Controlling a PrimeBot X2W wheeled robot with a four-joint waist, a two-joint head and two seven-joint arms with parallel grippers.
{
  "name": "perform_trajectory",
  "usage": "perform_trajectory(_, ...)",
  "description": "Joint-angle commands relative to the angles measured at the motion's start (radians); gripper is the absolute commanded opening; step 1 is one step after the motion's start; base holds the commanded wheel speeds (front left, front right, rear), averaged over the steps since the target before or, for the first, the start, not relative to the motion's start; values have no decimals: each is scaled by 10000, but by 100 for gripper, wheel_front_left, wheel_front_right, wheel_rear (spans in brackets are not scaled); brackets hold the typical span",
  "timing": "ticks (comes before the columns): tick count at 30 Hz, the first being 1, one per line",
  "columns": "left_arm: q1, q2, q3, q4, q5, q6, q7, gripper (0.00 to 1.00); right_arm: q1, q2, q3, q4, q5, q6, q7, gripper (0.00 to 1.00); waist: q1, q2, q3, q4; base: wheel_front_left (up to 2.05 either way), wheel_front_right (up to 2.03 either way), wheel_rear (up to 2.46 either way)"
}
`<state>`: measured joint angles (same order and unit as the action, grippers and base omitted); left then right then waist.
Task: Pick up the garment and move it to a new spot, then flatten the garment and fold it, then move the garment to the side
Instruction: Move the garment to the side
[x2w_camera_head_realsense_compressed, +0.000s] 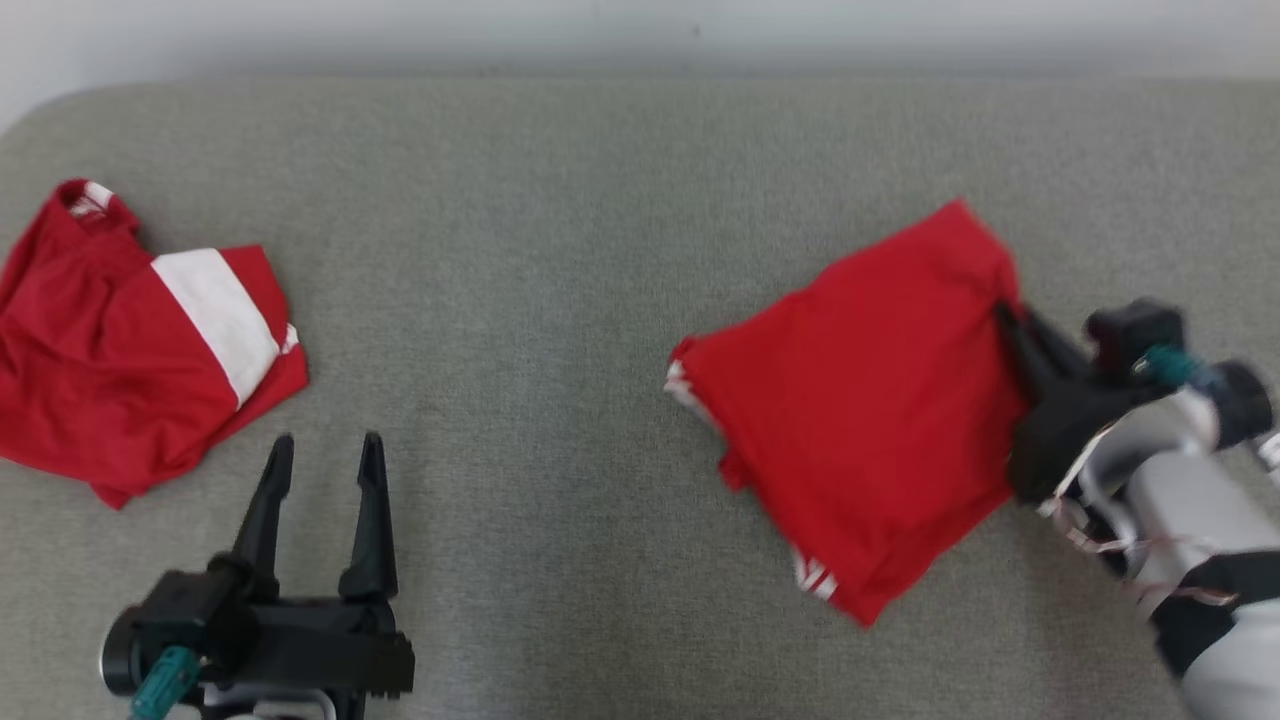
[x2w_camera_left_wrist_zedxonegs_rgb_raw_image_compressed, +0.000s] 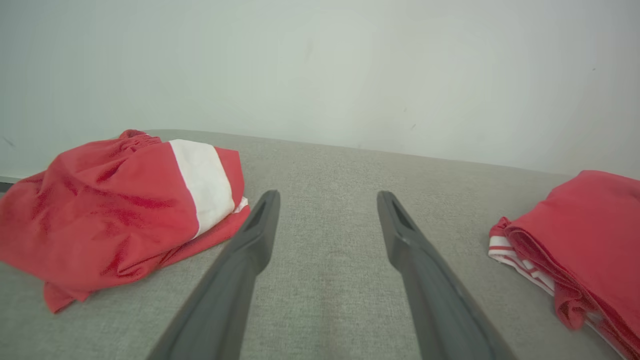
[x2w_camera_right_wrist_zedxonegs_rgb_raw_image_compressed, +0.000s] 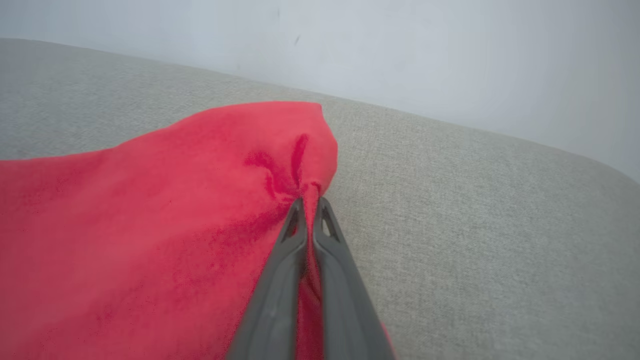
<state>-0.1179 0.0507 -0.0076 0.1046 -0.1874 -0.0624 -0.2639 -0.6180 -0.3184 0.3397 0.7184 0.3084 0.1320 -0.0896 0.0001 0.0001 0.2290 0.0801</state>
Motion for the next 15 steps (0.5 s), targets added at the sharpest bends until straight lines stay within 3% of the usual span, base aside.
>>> perform_trajectory(1,-403,1,-64,-284,-131,-1,-3,100,-603,-572,80,-171,113,-28,134,0,-1,-1,1200,-360,0,0,0)
perform_trajectory(3,-524,-1,-95,-368,-122,5,-5,100,-862,-810,100,-236,166,-28,179,0,-1,-1,1442,-436,0,0,0)
perform_trajectory(15,-1985,5,-53,-1385,213,-167,-3,100,-2996,-3877,-241,-1106,1113,-28,699,0,-1,-1,3748,-1510,0,0,0)
